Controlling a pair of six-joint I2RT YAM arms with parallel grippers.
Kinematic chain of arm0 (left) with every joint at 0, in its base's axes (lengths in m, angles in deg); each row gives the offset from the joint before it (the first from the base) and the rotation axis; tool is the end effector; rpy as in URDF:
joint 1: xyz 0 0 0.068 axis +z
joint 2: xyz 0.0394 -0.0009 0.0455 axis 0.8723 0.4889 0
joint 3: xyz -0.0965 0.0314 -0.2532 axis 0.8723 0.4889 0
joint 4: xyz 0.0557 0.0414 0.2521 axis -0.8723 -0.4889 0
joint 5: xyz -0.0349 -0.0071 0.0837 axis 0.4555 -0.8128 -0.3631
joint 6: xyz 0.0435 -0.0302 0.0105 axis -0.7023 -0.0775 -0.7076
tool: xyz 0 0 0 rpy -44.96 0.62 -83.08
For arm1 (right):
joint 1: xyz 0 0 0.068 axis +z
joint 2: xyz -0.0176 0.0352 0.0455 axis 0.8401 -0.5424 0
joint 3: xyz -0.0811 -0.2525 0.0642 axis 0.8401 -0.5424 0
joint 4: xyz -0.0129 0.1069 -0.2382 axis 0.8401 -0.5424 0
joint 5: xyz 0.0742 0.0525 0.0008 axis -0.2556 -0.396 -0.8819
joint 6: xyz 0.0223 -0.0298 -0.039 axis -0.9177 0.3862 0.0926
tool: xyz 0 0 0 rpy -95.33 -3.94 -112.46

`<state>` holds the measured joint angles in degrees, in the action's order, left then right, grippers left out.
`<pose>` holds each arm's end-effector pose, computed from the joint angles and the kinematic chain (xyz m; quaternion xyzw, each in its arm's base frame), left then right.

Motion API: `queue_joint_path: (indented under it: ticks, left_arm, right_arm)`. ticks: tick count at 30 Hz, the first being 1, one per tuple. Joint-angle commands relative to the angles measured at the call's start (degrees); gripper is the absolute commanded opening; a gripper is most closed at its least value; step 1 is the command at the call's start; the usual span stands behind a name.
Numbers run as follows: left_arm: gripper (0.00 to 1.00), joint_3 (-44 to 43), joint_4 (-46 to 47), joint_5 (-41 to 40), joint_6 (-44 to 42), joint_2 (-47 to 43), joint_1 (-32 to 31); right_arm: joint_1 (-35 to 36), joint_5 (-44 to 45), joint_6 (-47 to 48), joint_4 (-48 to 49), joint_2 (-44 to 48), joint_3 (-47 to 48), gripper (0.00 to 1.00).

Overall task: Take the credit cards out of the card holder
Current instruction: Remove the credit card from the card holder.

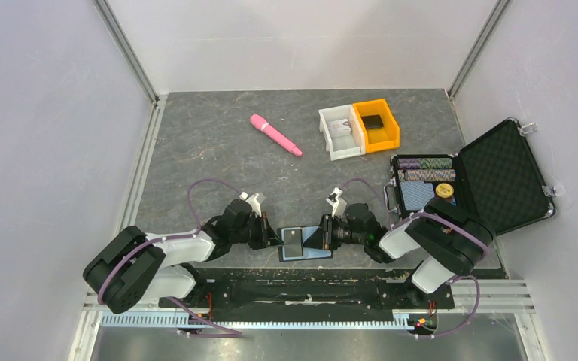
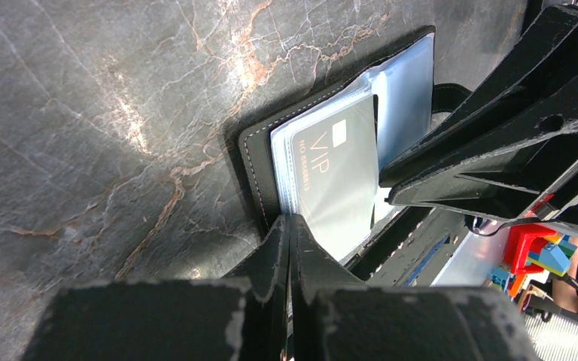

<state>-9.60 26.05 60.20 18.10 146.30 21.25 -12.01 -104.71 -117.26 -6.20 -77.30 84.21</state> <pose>0.1475 -0.1370 0.1162 0.0012 0.9027 -0.3900 0.1819 0.1521 0.1750 0.1021 -0.0747 0.8374 0.5051 0.1951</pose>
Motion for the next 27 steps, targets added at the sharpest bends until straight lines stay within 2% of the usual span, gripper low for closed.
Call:
queue_joint_path:
  ticks: [1,27]
  left_arm:
    - [0.02,0.93,-3.94,-1.73,0.29,2.12,-0.34]
    - [0.02,1.08,-3.46,-1.32,0.46,2.53,-0.33]
  right_arm:
    - [0.29,0.47,0.54,2.45,-0.95,1.23,0.18]
    - [1.44,-0.11,-1.29,6.71,-5.02,1.87,0.15]
